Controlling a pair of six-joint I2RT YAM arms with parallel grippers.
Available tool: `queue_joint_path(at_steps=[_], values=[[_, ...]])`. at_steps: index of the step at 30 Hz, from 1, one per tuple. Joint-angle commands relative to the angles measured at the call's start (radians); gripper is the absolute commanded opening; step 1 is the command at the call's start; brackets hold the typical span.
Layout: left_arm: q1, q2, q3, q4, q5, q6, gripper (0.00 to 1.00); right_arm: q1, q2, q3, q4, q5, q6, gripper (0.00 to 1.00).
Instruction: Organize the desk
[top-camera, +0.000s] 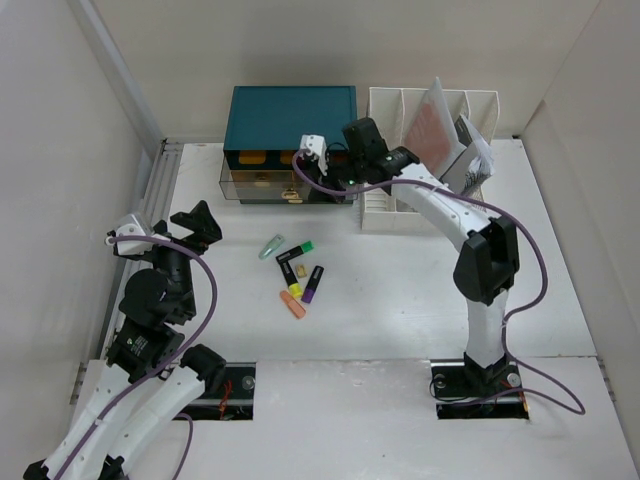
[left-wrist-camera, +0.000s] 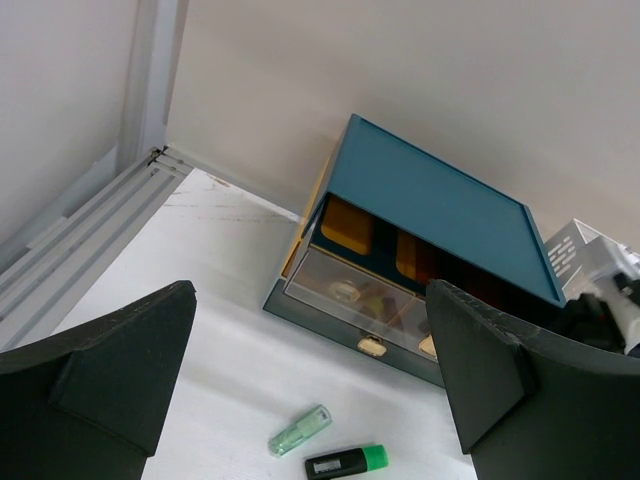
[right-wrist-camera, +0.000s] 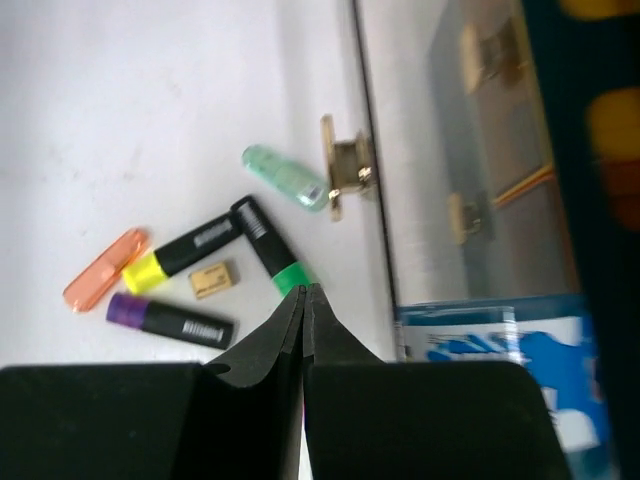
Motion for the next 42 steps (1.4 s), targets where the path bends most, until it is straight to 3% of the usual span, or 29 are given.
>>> queue_joint_path(at_steps=[1,4,6,18,22,42], values=[[0.004,-0.011,-0.006,0.058,0.005,0.013,0.99,0.009,-0.019,0.053,-0.082,-0.086,-0.093,0.03],[0.004,-0.011,-0.006,0.058,0.005,0.013,0.99,0.009,-0.010,0.044,-0.059,-0.025,-0.093,0.02],[0.004,-0.011,-0.006,0.058,0.005,0.022,0.99,0.018,-0.019,0.001,0.032,0.076,0.010,0.00],[0.004,-0.011,-0.006,0.058,0.005,0.022,0.99,0.177,-0.077,-0.181,0.442,1.059,0.224,0.00],[0.004,-0.011,-0.006,0.058,0.005,0.022,0.99,0.200,-0.033,-0.169,0.490,1.210,0.238,0.00],[0.004,-0.011,-0.015,0.058,0.005,0.022,0.99,0.210,0.030,-0.246,0.751,1.392,0.122,0.00]])
